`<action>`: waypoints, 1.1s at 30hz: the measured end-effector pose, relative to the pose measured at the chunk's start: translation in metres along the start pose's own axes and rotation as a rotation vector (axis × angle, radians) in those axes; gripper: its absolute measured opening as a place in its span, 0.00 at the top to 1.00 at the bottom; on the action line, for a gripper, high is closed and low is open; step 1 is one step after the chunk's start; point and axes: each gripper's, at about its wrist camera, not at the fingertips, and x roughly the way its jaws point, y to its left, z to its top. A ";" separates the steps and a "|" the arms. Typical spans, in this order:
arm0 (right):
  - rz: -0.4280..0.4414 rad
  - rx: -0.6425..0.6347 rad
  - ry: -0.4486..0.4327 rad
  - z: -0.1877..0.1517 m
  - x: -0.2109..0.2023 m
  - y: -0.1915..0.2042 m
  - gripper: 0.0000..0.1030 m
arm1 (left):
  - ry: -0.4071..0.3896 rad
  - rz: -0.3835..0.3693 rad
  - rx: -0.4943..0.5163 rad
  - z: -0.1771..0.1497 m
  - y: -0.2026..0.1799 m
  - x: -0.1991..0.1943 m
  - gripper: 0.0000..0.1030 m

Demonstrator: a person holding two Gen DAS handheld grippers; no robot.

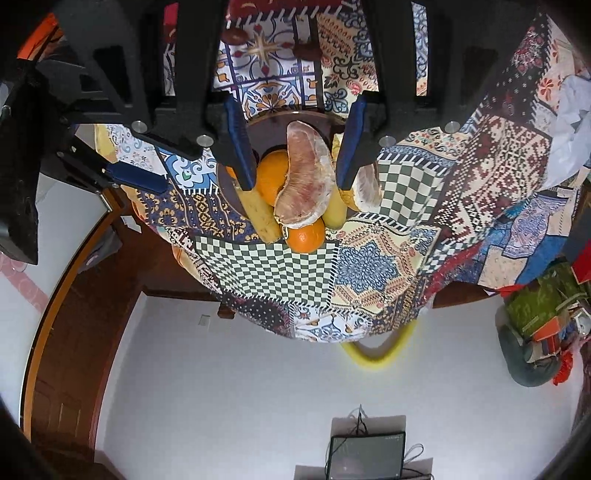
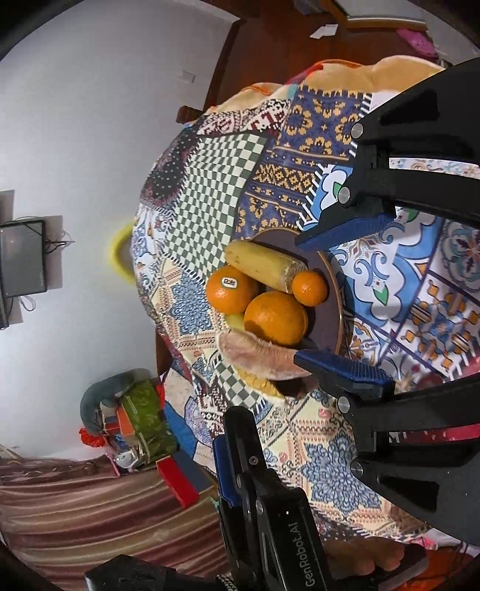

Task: Organize fruits
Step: 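Grasp a dark red date from the quilt with the right tool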

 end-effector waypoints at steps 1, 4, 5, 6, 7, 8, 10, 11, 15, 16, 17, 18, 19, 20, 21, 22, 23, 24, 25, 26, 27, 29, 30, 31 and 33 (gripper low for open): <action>-0.001 -0.001 -0.005 -0.001 -0.004 0.001 0.50 | -0.006 0.002 0.000 -0.001 0.000 -0.005 0.56; -0.003 0.000 -0.020 -0.002 -0.017 0.006 0.50 | -0.019 0.012 -0.002 -0.005 0.000 -0.019 0.51; -0.003 0.001 -0.024 -0.004 -0.022 0.007 0.50 | -0.022 0.016 -0.002 -0.007 0.000 -0.022 0.48; -0.003 0.001 -0.027 -0.005 -0.025 0.008 0.50 | -0.024 0.020 -0.002 -0.009 0.001 -0.025 0.48; -0.004 0.000 -0.029 -0.006 -0.028 0.010 0.50 | -0.022 0.027 0.001 -0.012 0.001 -0.030 0.48; -0.005 -0.001 -0.030 -0.007 -0.030 0.011 0.50 | -0.018 0.031 0.008 -0.015 0.002 -0.033 0.47; -0.005 -0.003 -0.029 -0.010 -0.035 0.013 0.50 | -0.012 0.040 0.007 -0.021 0.004 -0.039 0.47; -0.005 -0.004 -0.028 -0.012 -0.037 0.015 0.50 | -0.009 0.043 0.005 -0.024 0.005 -0.042 0.46; -0.007 -0.007 -0.020 -0.020 -0.041 0.021 0.50 | 0.005 0.060 -0.003 -0.038 0.010 -0.050 0.43; -0.007 -0.007 -0.017 -0.022 -0.042 0.022 0.50 | 0.011 0.064 -0.005 -0.042 0.012 -0.051 0.43; -0.007 -0.007 -0.012 -0.026 -0.043 0.023 0.50 | 0.017 0.067 -0.008 -0.045 0.014 -0.052 0.43; -0.005 -0.006 -0.008 -0.027 -0.042 0.024 0.50 | 0.025 0.070 -0.012 -0.049 0.016 -0.052 0.43; -0.003 -0.004 -0.002 -0.029 -0.042 0.025 0.50 | 0.031 0.074 -0.015 -0.053 0.018 -0.054 0.43; 0.001 -0.003 0.006 -0.032 -0.040 0.026 0.50 | 0.040 0.078 -0.019 -0.057 0.020 -0.053 0.43; 0.003 -0.003 0.010 -0.035 -0.041 0.028 0.50 | 0.047 0.080 -0.022 -0.059 0.020 -0.053 0.43; 0.005 -0.003 0.016 -0.037 -0.040 0.030 0.50 | 0.056 0.082 -0.027 -0.063 0.022 -0.052 0.43; 0.006 -0.006 0.028 -0.041 -0.037 0.032 0.50 | 0.069 0.083 -0.035 -0.067 0.025 -0.050 0.43; 0.006 -0.009 0.036 -0.043 -0.035 0.034 0.50 | 0.076 0.084 -0.040 -0.070 0.027 -0.049 0.43; 0.006 -0.010 0.044 -0.046 -0.034 0.036 0.50 | 0.087 0.083 -0.048 -0.074 0.029 -0.047 0.43; 0.008 -0.010 0.053 -0.050 -0.033 0.036 0.50 | 0.103 0.077 -0.059 -0.079 0.031 -0.044 0.43; 0.012 -0.009 0.065 -0.053 -0.029 0.038 0.50 | 0.113 0.074 -0.063 -0.082 0.032 -0.042 0.43; 0.020 -0.005 0.085 -0.059 -0.024 0.040 0.50 | 0.133 0.077 -0.062 -0.090 0.033 -0.038 0.43; 0.024 -0.007 0.098 -0.062 -0.021 0.042 0.50 | 0.140 0.081 -0.059 -0.094 0.034 -0.036 0.43; 0.025 -0.010 0.109 -0.066 -0.017 0.044 0.50 | 0.151 0.082 -0.056 -0.098 0.034 -0.034 0.43; 0.031 -0.014 0.130 -0.071 -0.011 0.047 0.50 | 0.165 0.078 -0.056 -0.104 0.034 -0.030 0.43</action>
